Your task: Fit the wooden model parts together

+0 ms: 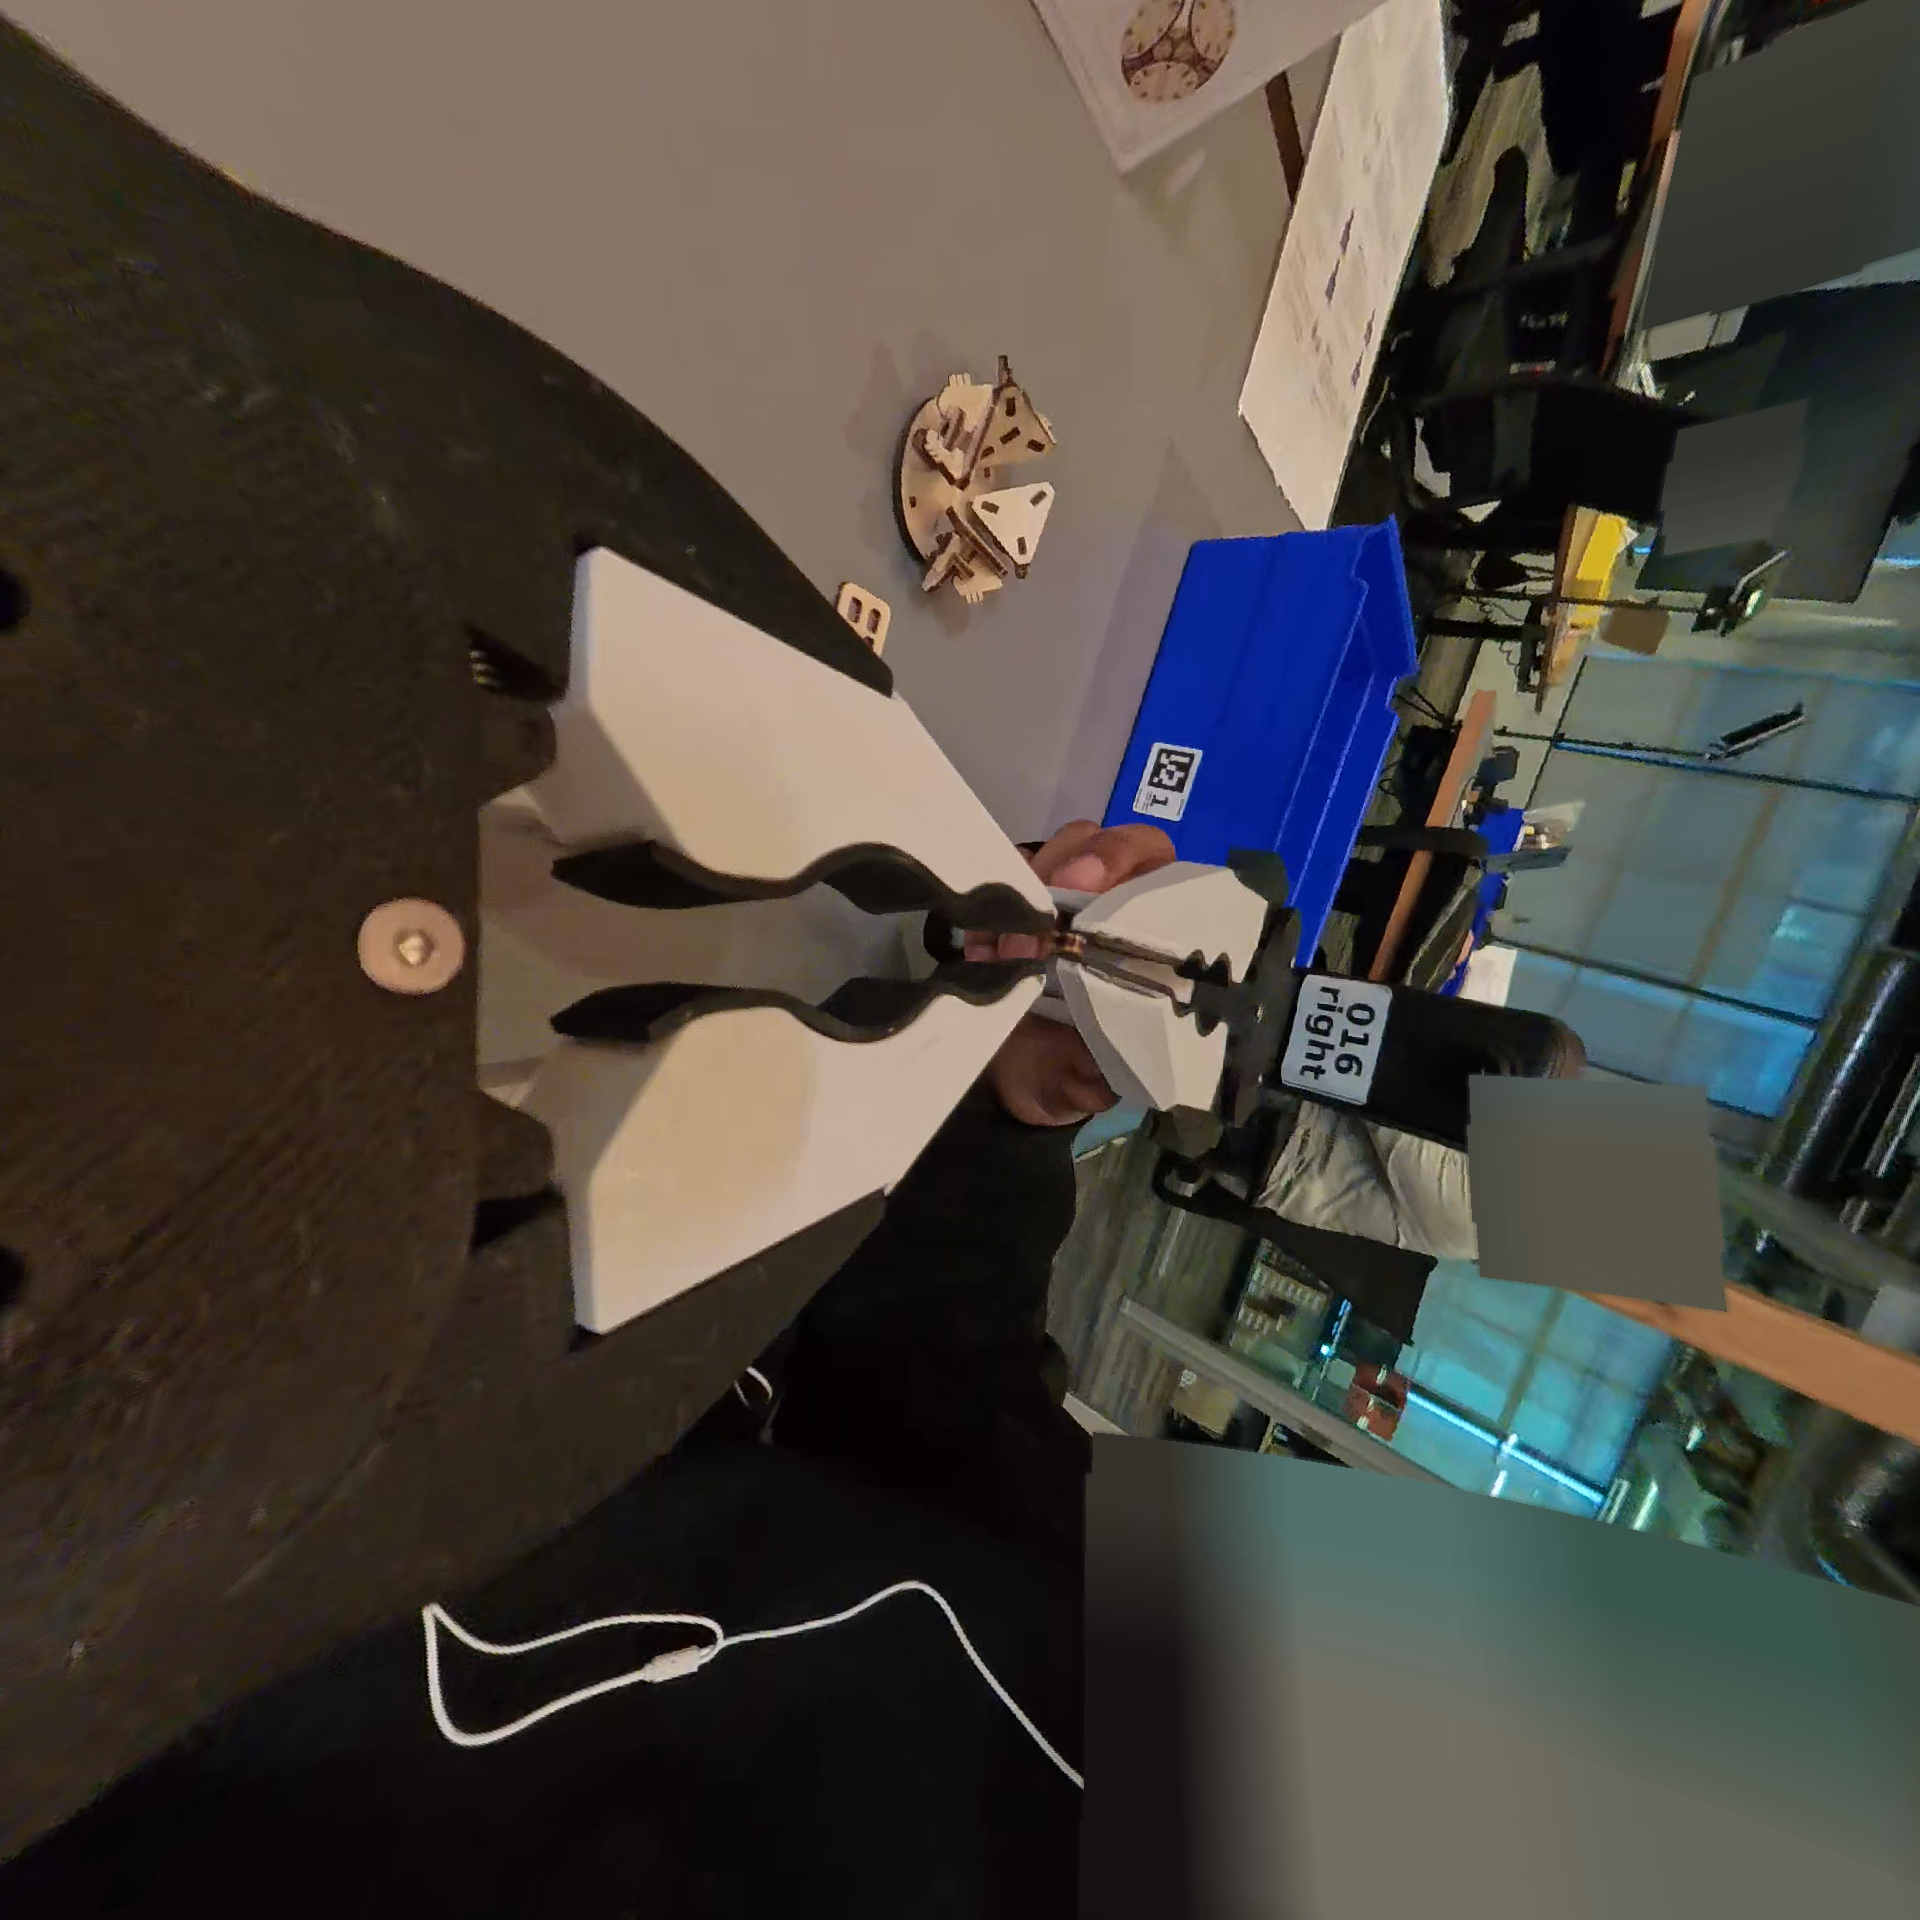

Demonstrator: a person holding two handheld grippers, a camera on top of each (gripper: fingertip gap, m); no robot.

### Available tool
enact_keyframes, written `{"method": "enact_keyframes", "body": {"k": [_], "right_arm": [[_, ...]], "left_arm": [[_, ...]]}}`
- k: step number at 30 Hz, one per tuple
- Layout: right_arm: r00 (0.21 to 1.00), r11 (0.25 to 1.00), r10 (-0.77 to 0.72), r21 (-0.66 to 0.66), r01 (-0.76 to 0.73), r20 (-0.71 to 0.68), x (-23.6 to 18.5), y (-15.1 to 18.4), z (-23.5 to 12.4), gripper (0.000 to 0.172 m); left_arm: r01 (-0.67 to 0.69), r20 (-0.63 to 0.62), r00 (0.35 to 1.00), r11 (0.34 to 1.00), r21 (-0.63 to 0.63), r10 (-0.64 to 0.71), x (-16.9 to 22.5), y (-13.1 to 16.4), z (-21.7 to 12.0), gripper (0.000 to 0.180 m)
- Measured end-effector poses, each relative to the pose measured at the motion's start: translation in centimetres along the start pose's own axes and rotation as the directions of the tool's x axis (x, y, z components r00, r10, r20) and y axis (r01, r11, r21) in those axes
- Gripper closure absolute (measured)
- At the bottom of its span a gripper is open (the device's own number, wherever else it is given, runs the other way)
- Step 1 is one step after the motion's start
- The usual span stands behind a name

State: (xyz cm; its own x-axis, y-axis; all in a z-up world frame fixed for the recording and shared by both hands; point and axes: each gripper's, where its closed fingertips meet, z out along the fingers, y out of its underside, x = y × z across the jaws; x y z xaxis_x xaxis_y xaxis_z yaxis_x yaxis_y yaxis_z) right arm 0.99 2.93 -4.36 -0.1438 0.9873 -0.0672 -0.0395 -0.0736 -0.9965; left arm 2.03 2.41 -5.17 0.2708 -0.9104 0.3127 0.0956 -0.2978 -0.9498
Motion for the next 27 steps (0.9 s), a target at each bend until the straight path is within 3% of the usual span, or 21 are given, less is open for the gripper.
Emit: {"method": "enact_keyframes", "body": {"k": [24,27], "right_arm": [[1.000,1.000,0.004,-0.013,-0.003,0.029,-0.53,0.15,0.29,0.171],[1.000,1.000,-0.013,0.006,0.013,0.023,-0.57,-0.21,0.21,0.160]], "left_arm": [[0.003,-0.028,1.000,1.000,0.010,-0.003,0.29,-0.26,-0.29,0.180],[0.028,-0.033,0.999,0.999,0.021,-0.027,0.18,-0.36,-0.34,0.180]]}}
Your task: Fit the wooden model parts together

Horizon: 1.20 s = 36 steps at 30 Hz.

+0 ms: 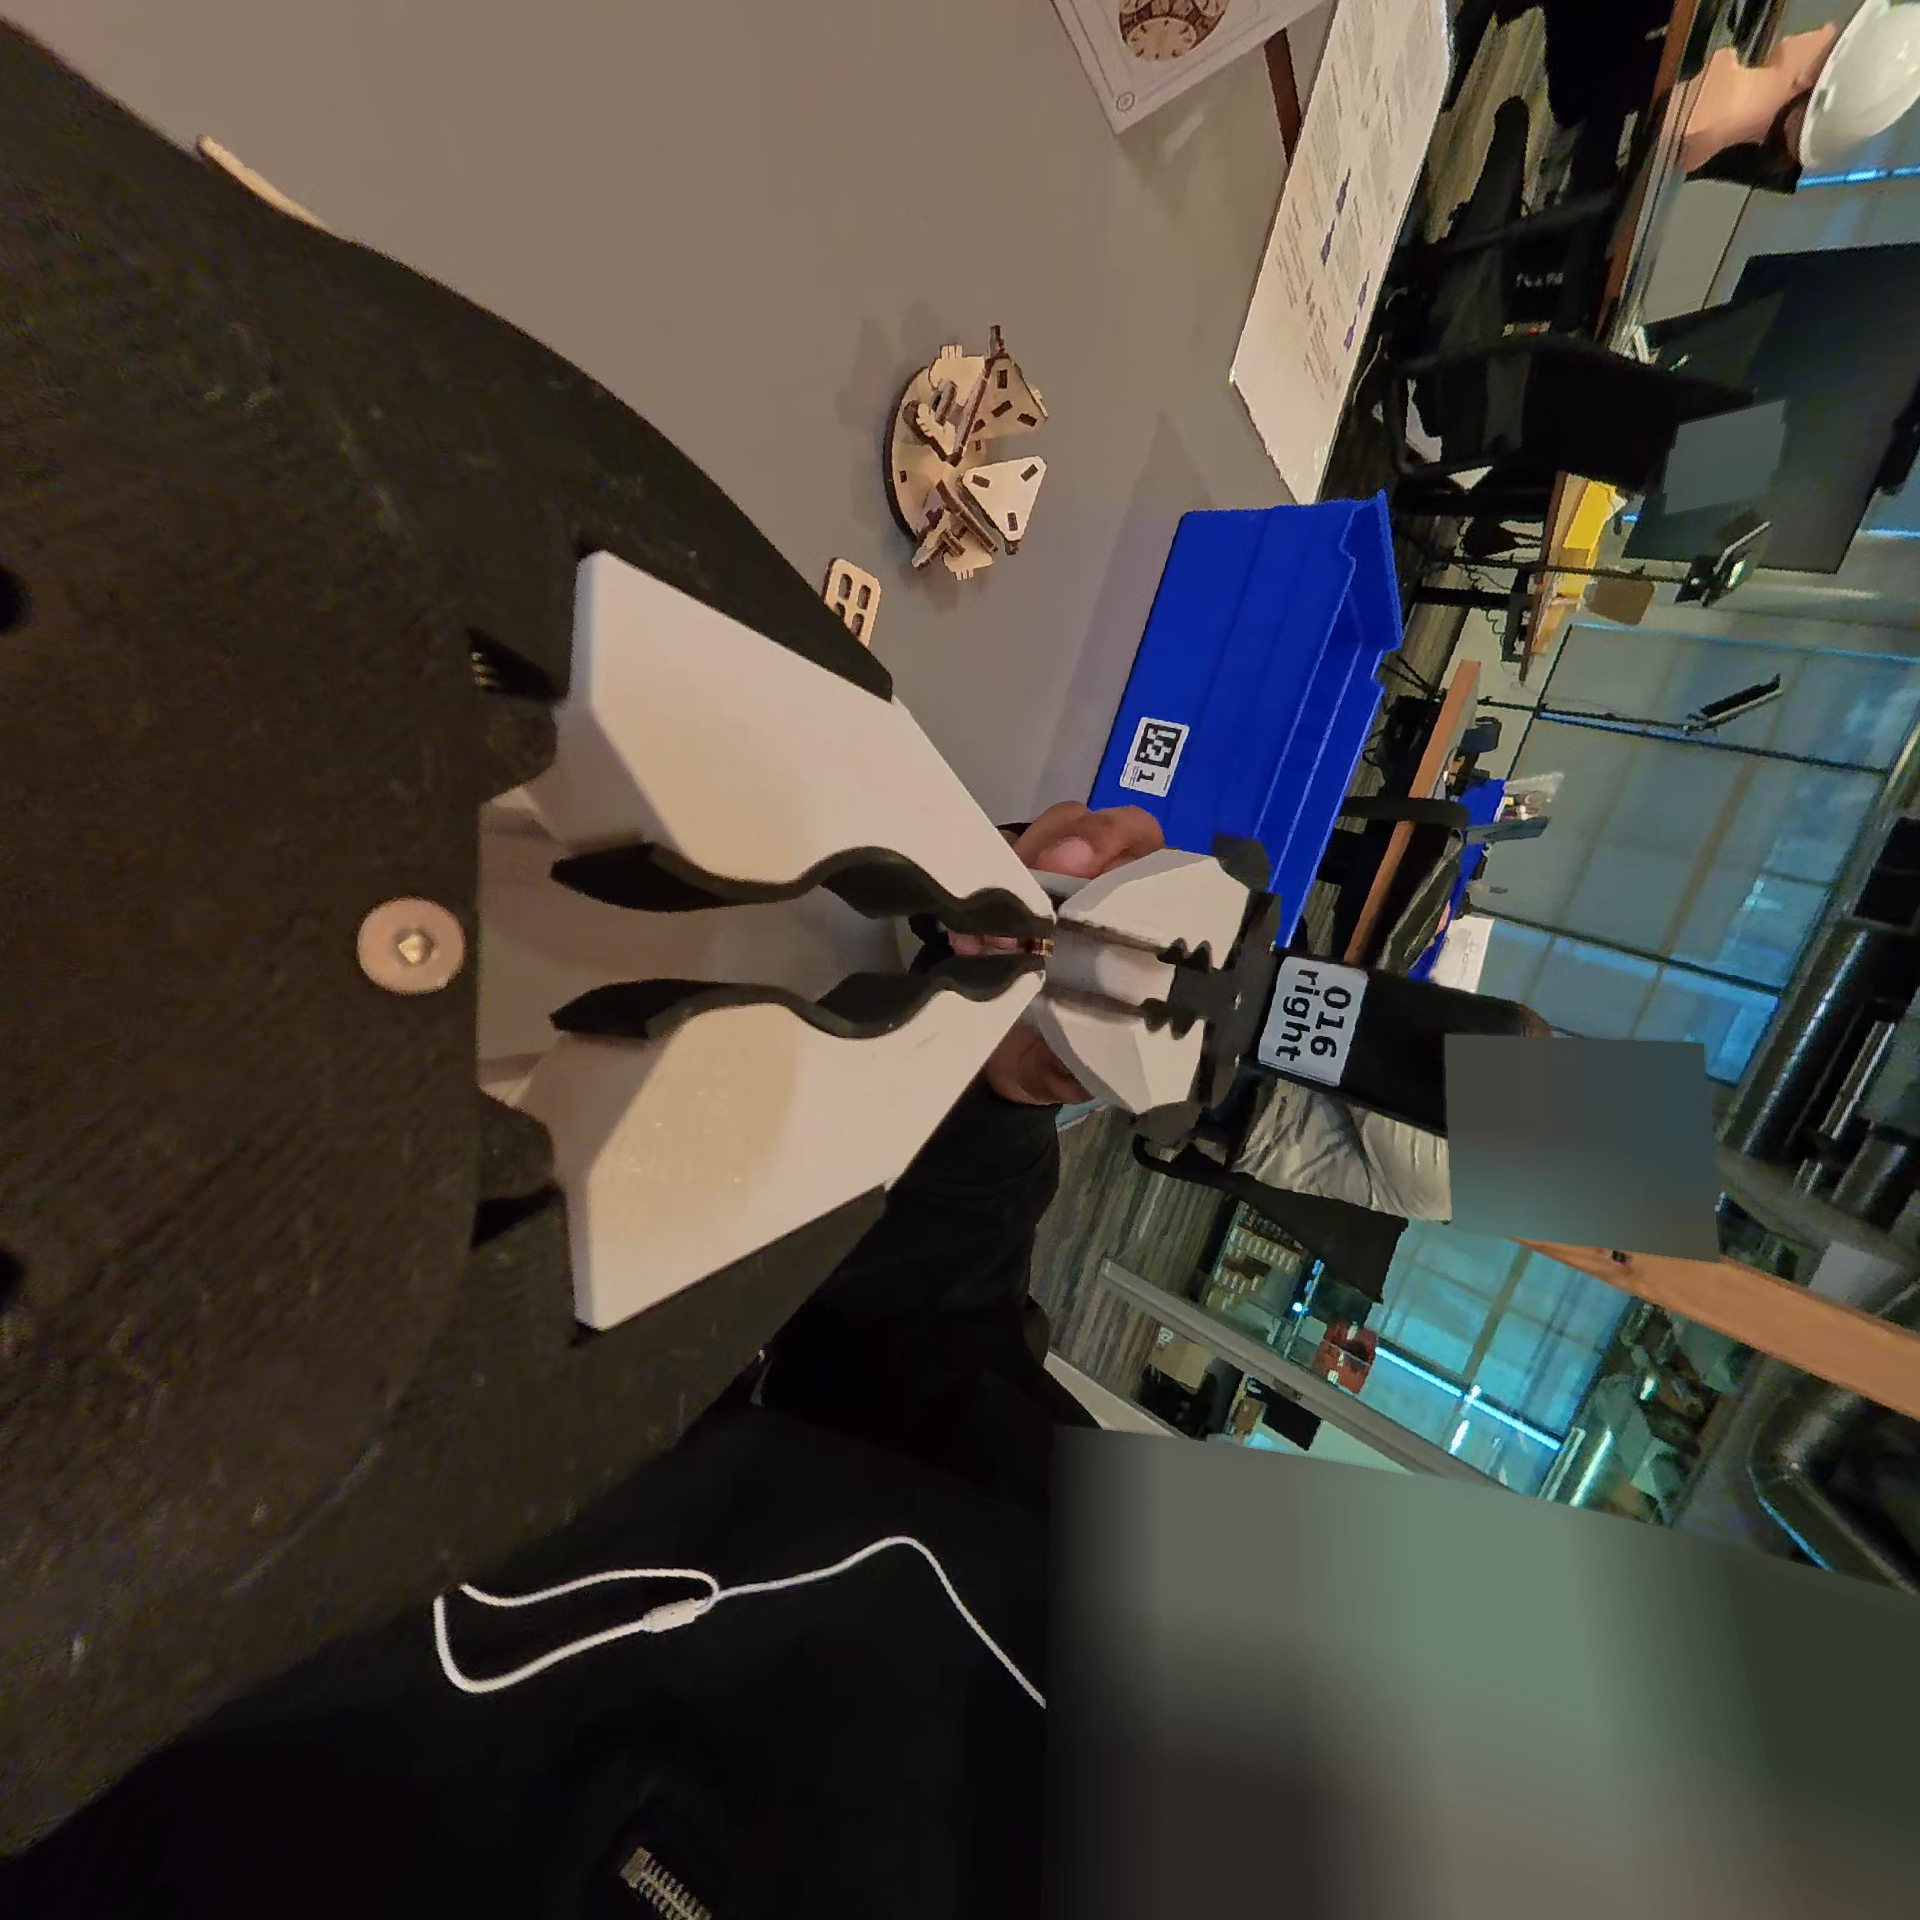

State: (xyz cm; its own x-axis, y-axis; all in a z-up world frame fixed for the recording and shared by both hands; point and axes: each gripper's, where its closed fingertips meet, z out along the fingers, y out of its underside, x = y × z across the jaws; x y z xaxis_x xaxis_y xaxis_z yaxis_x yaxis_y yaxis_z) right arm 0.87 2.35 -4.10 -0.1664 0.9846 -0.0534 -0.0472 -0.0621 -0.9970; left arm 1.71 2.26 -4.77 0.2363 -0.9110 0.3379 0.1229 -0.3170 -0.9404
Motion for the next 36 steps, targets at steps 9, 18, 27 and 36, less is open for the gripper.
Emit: {"method": "enact_keyframes", "body": {"k": [9,18,27,36], "right_arm": [[0.674,0.707,-0.705,-0.283,0.648,-0.219,0.6,0.9,0.2,0.144],[0.545,0.608,-0.790,-0.240,0.757,-0.280,-0.1,0.2,-0.2,0.156],[0.562,0.621,-0.782,-0.255,0.741,-0.268,0.0,0.7,0.1,0.159],[0.562,0.618,-0.785,-0.257,0.743,-0.262,0.0,0.7,0.1,0.166]], "left_arm": [[0.363,-0.211,0.919,0.924,0.119,-0.334,-0.4,-1.3,-0.7,0.180],[0.424,-0.232,0.890,0.900,0.100,-0.393,-0.8,-0.7,-0.5,0.180],[0.442,-0.254,0.875,0.895,0.067,-0.413,-0.3,-0.2,0.1,0.180],[0.436,-0.244,0.878,0.898,0.054,-0.412,-0.3,0.1,0.2,0.180]]}}
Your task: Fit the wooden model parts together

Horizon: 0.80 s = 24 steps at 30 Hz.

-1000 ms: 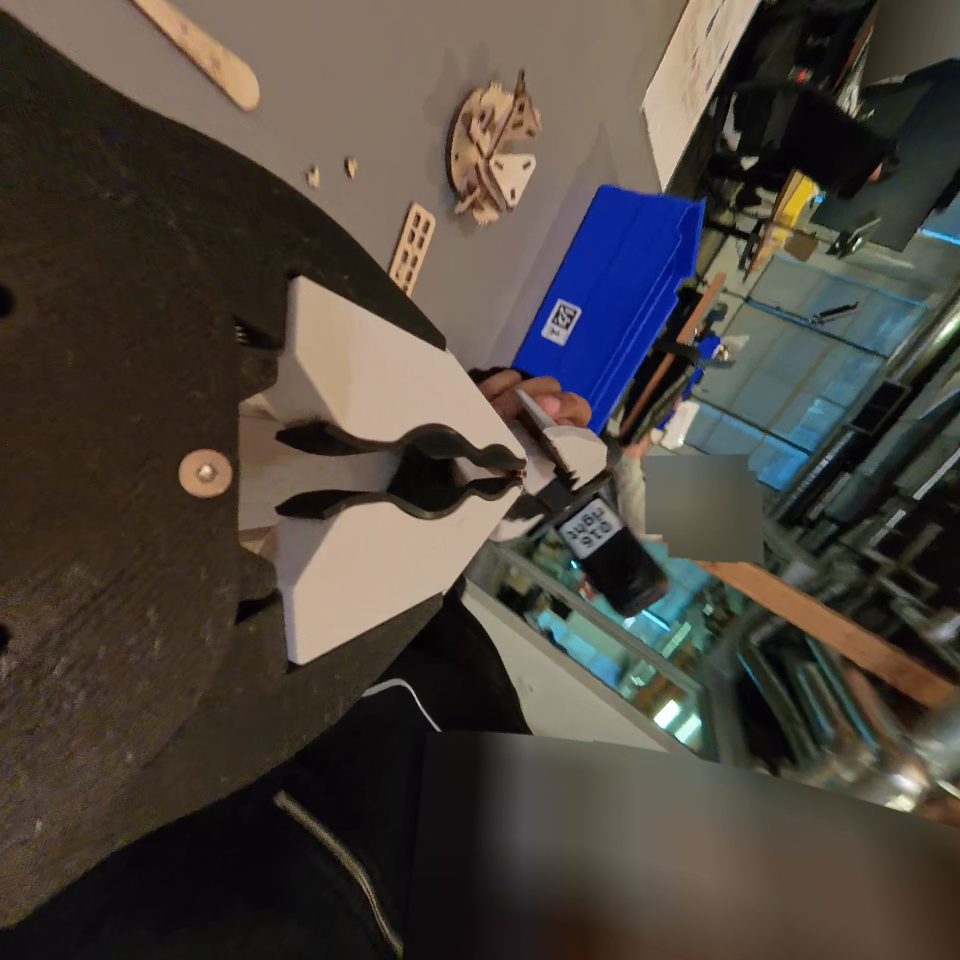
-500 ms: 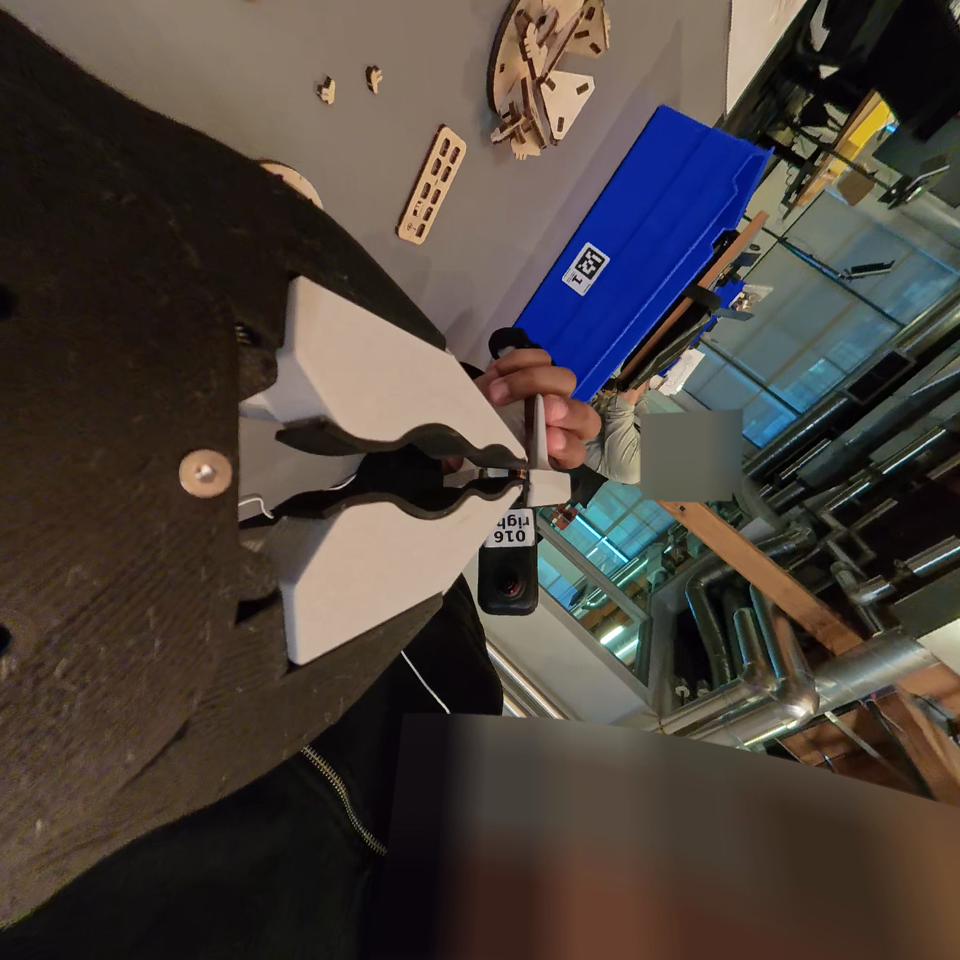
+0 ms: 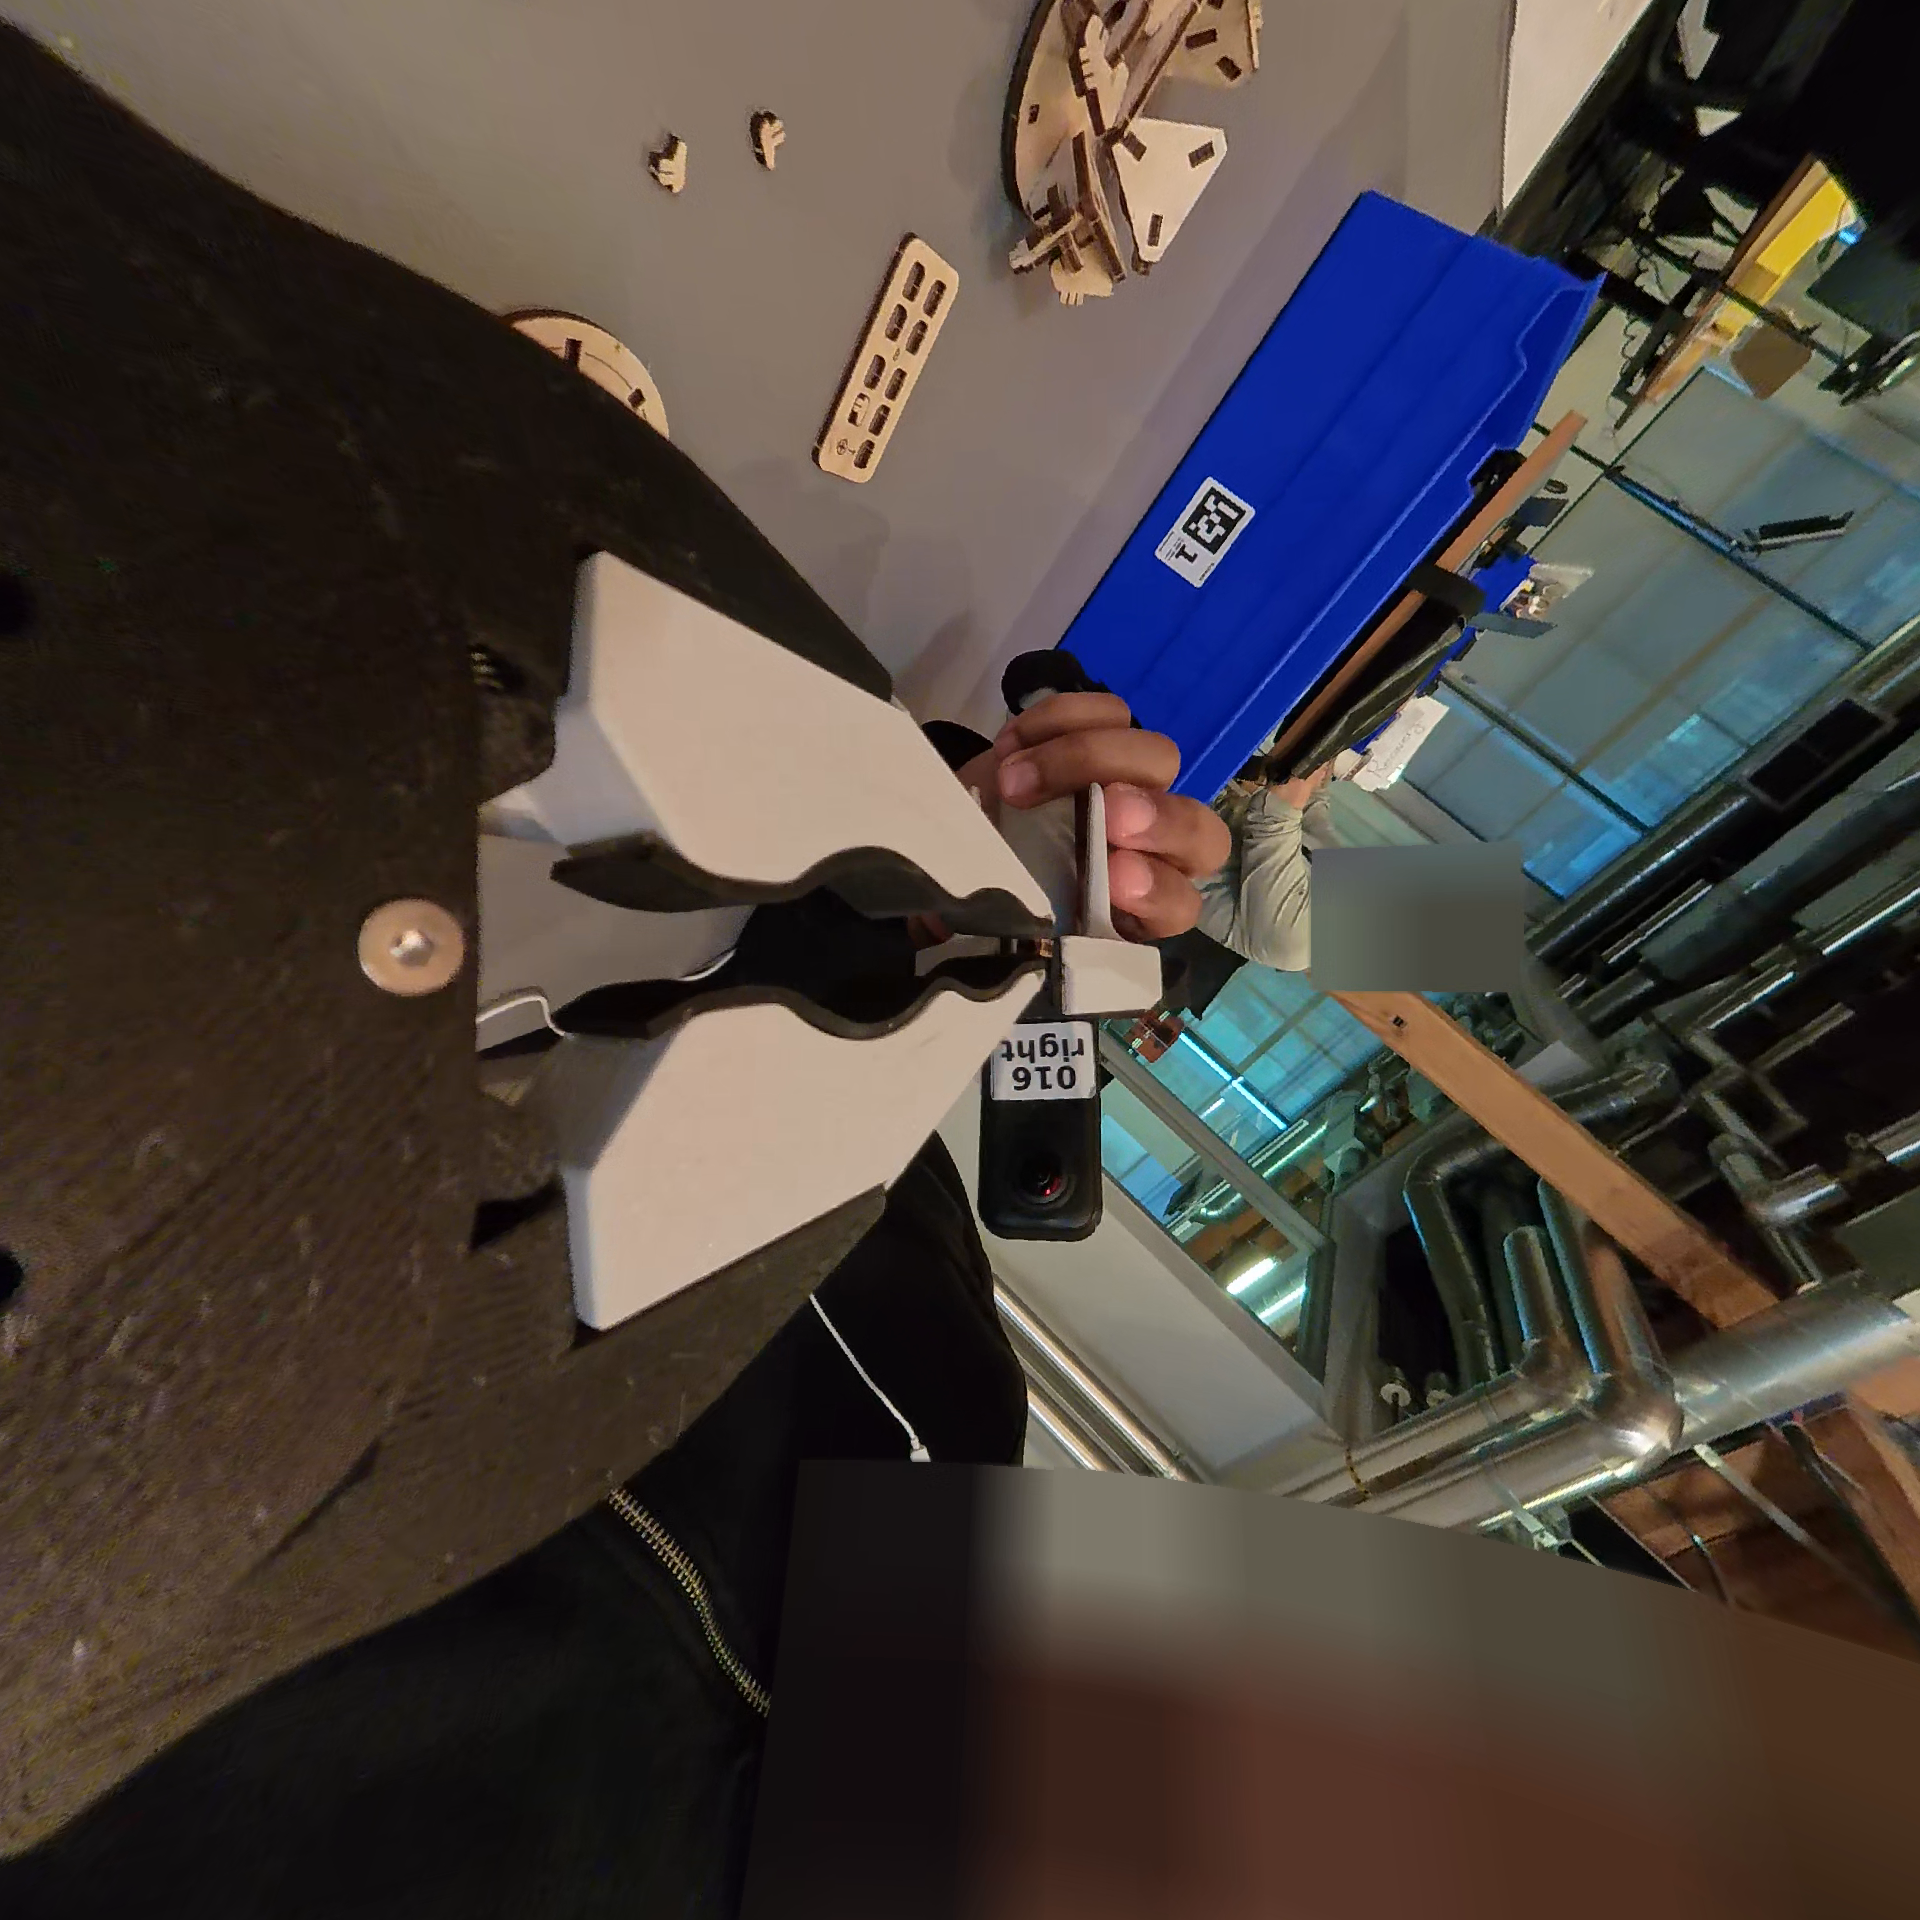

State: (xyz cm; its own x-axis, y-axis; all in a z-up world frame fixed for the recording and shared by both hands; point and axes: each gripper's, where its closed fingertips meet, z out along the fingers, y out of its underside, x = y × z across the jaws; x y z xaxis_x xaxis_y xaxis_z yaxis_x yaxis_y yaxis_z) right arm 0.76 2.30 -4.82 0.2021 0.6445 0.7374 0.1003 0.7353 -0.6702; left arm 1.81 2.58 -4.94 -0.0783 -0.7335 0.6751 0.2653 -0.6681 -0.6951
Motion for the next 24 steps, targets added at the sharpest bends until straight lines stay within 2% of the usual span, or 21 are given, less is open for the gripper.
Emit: {"method": "enact_keyframes", "body": {"k": [24], "right_arm": [[0.999,1.000,0.021,-0.007,-0.021,0.025,-0.20,0.21,0.08,0.167]], "left_arm": [[-0.032,0.023,0.999,0.999,-0.024,0.033,-0.09,0.31,0.11,0.179]]}}
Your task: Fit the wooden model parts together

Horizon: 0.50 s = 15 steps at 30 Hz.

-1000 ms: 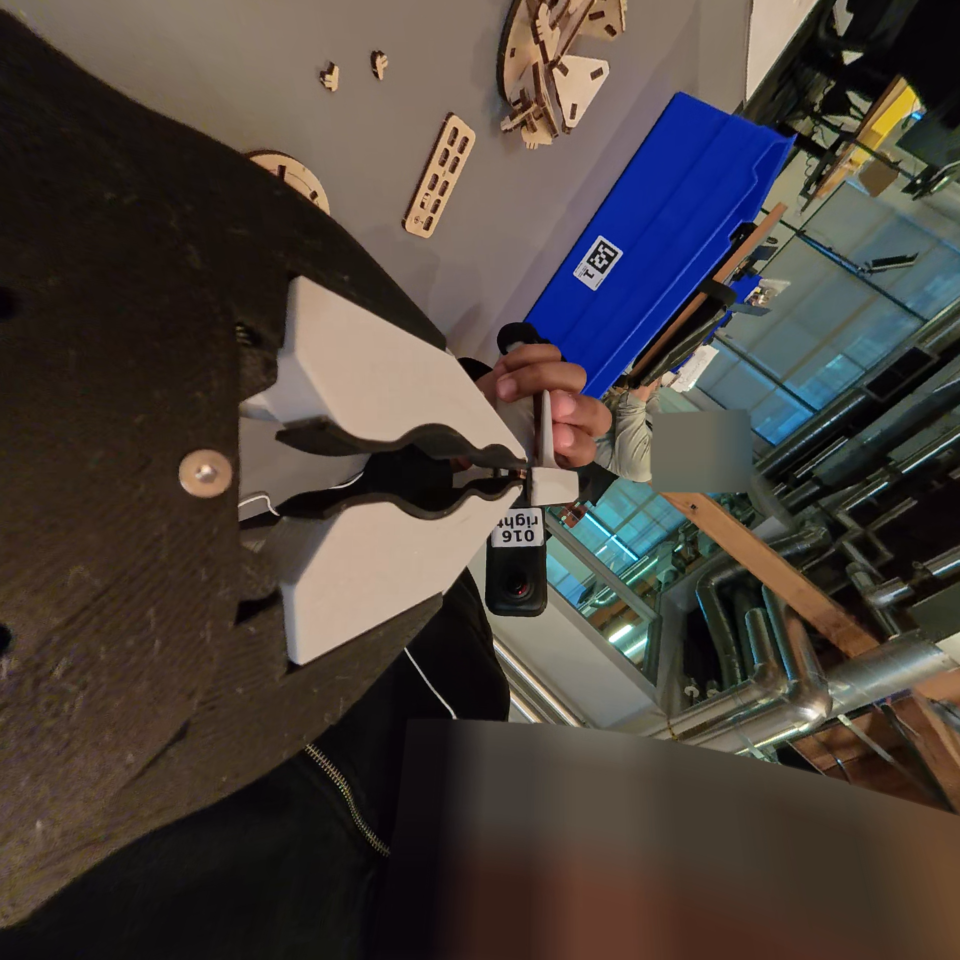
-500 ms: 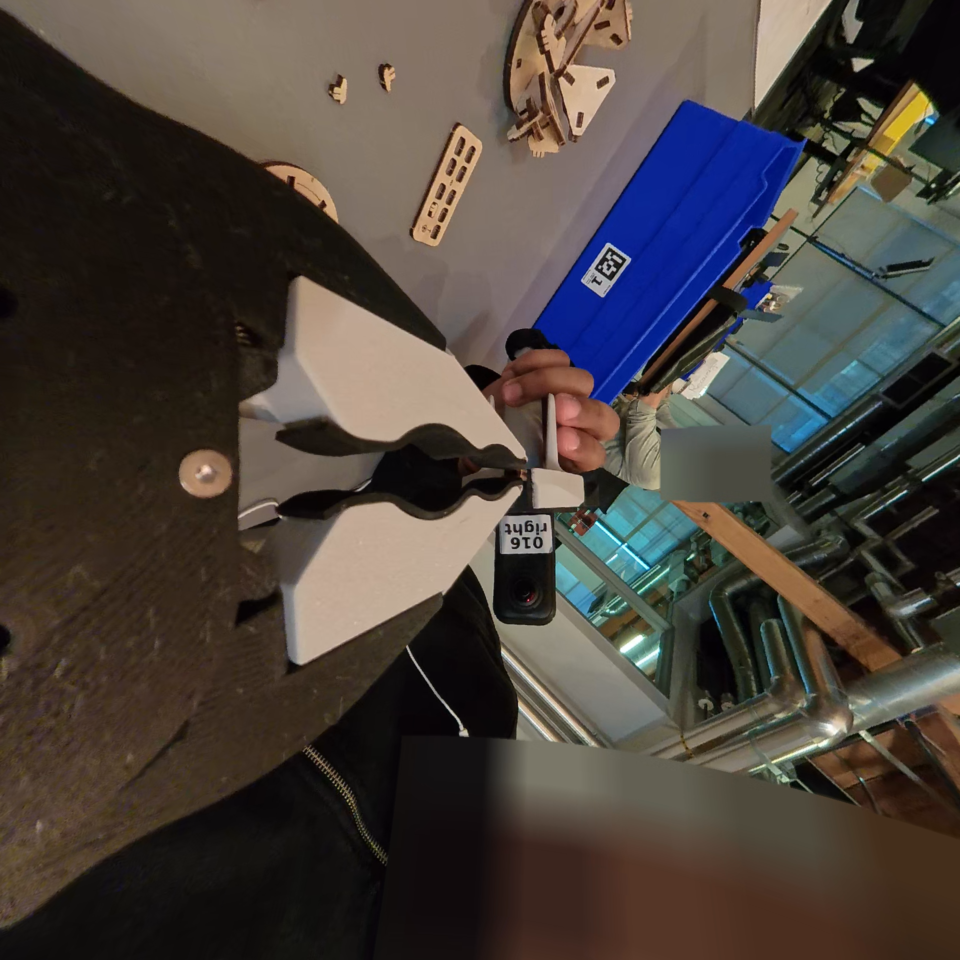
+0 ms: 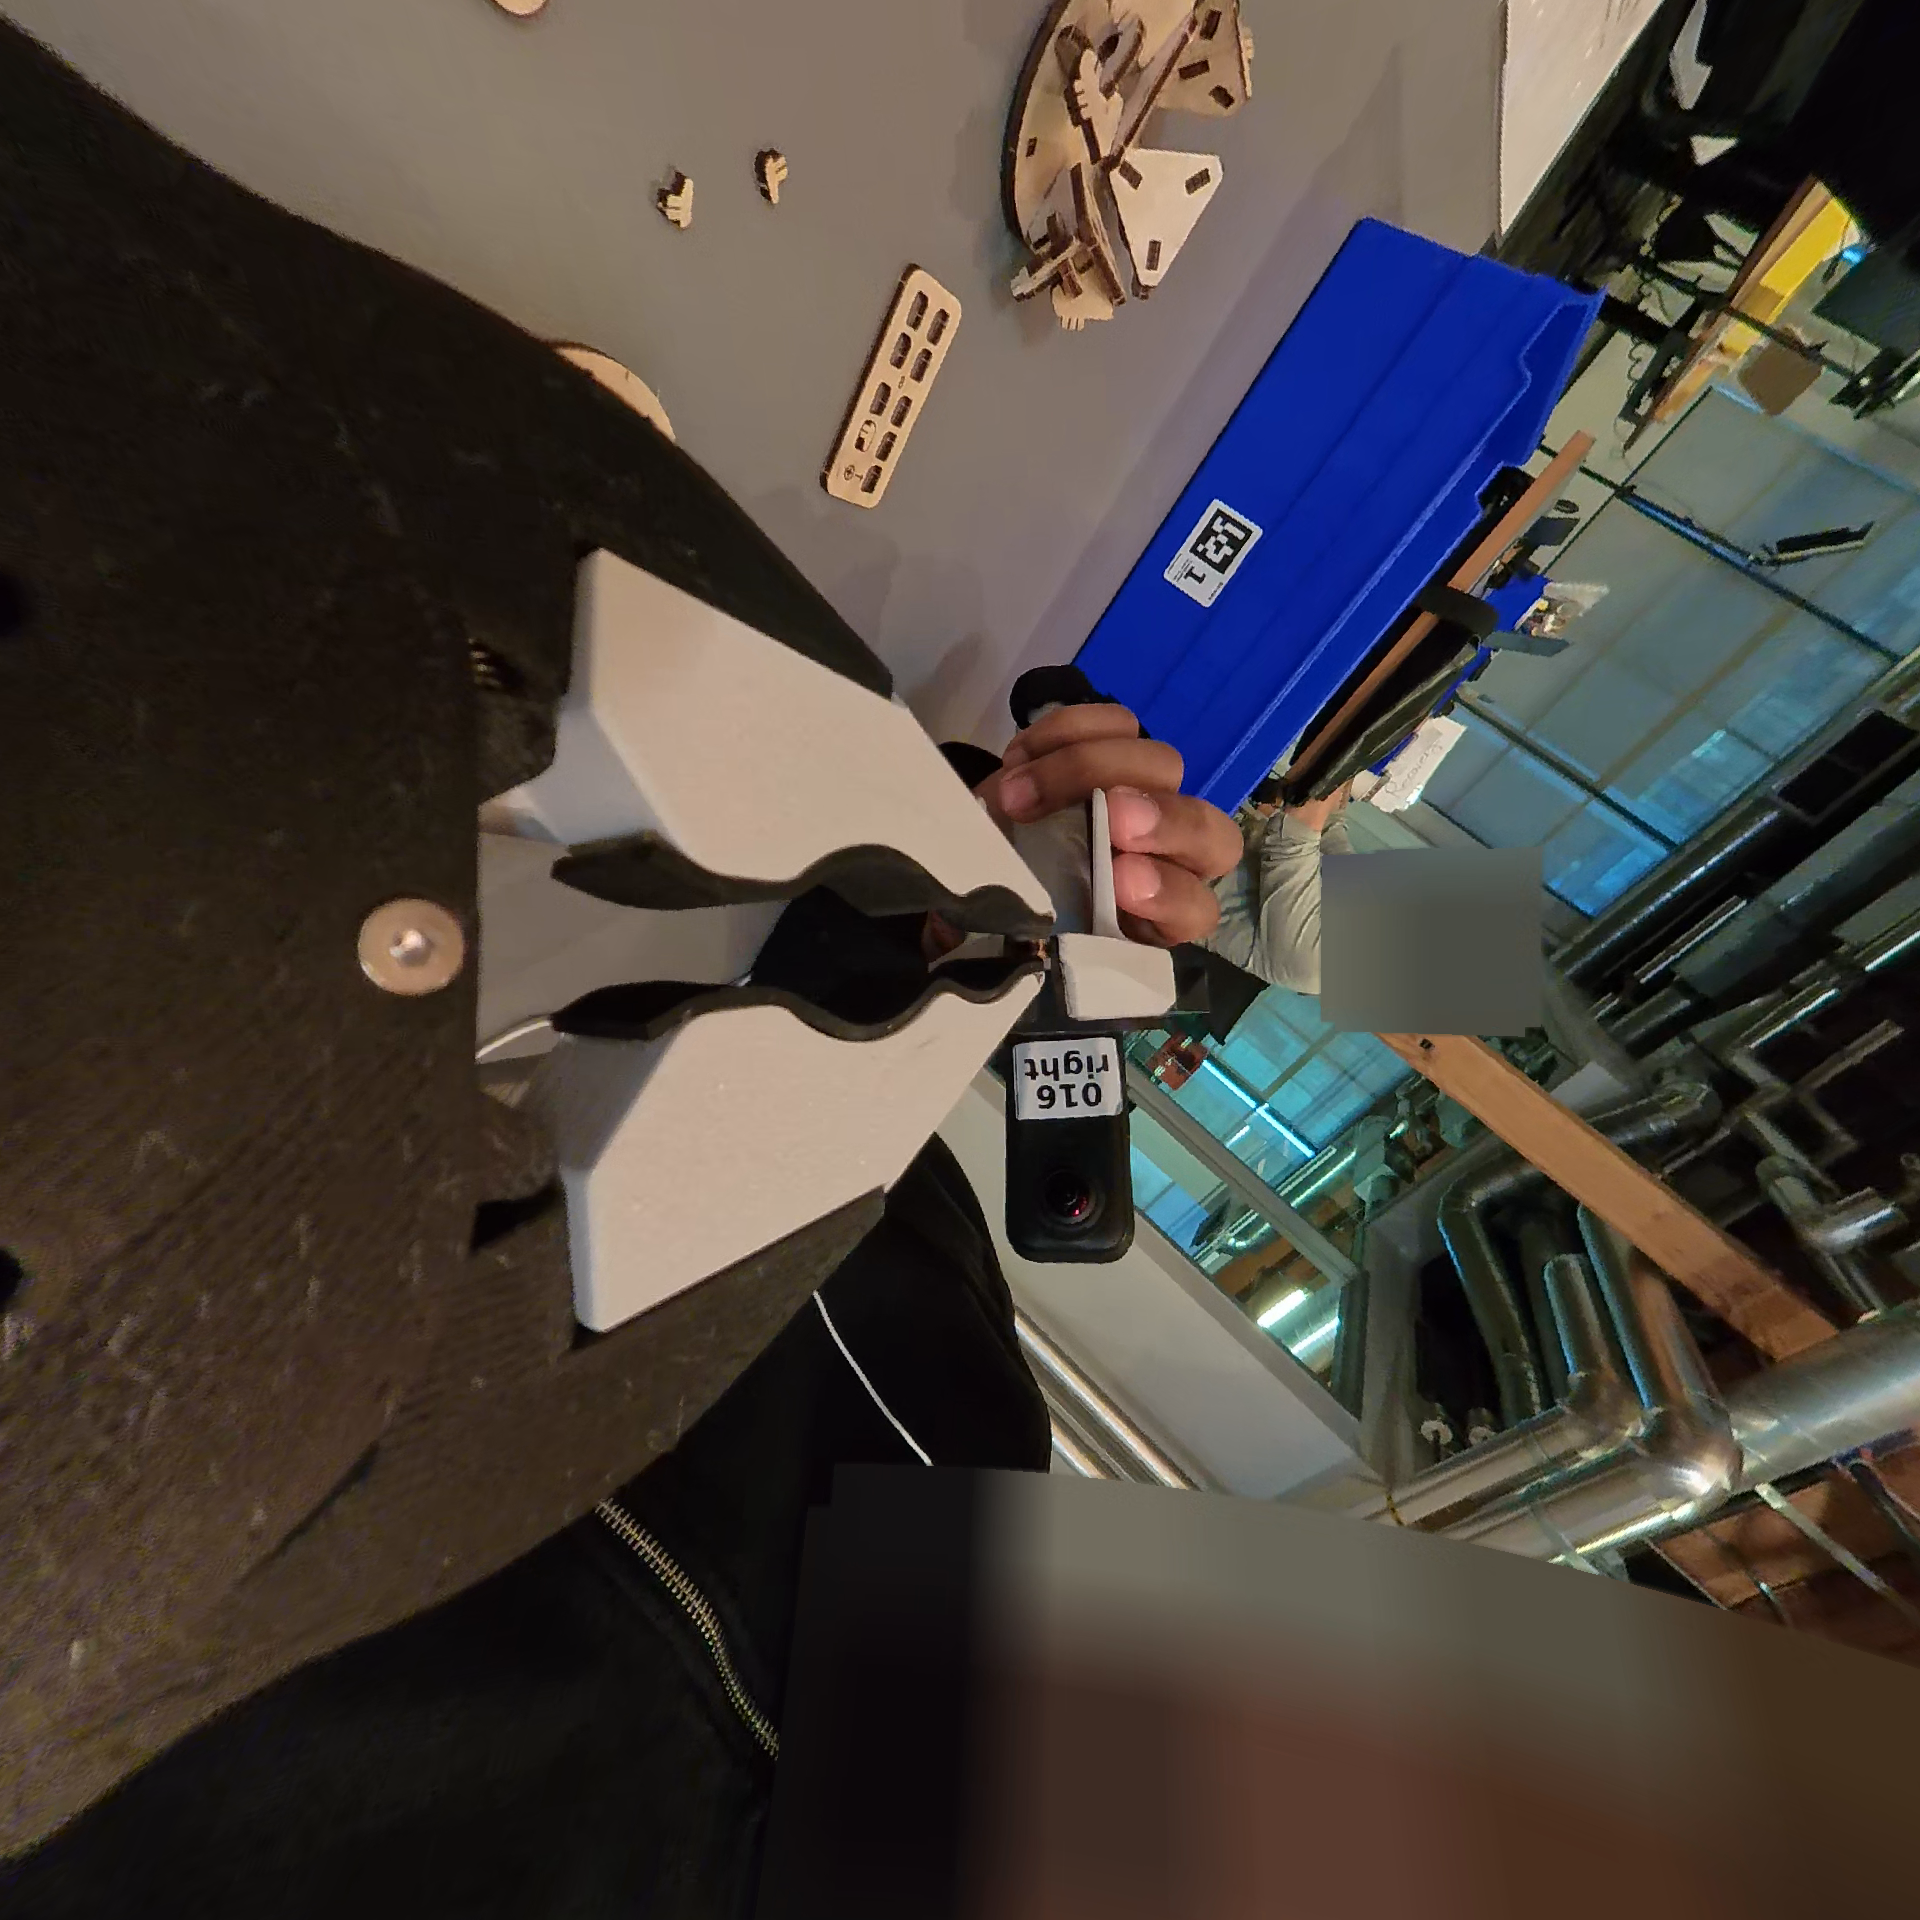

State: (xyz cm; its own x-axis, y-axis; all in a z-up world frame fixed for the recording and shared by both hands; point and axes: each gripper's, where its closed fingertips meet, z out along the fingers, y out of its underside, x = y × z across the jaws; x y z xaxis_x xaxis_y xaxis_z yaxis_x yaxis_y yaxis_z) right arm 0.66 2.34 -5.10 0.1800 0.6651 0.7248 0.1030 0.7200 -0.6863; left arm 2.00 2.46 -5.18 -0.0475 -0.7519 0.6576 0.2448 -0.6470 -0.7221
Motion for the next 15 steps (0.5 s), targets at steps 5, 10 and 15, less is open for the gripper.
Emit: {"method": "enact_keyframes", "body": {"k": [5,10,15], "right_arm": [[0.999,0.999,0.035,0.007,-0.034,-0.013,0.5,0.0,-0.1,0.167],[0.997,0.997,0.072,-0.005,-0.072,-0.030,1.0,0.4,-0.2,0.166],[0.989,0.976,0.143,-0.159,-0.146,-0.030,1.2,3.5,0.3,0.166]], "left_arm": [[-0.018,0.040,0.999,0.999,0.027,0.017,-0.4,-0.6,-0.4,0.169],[-0.030,0.061,0.998,0.998,0.054,0.027,-0.6,-1.2,-0.8,0.166],[-0.068,0.115,0.991,0.997,0.030,0.064,-1.1,-1.1,-0.9,0.162]]}}
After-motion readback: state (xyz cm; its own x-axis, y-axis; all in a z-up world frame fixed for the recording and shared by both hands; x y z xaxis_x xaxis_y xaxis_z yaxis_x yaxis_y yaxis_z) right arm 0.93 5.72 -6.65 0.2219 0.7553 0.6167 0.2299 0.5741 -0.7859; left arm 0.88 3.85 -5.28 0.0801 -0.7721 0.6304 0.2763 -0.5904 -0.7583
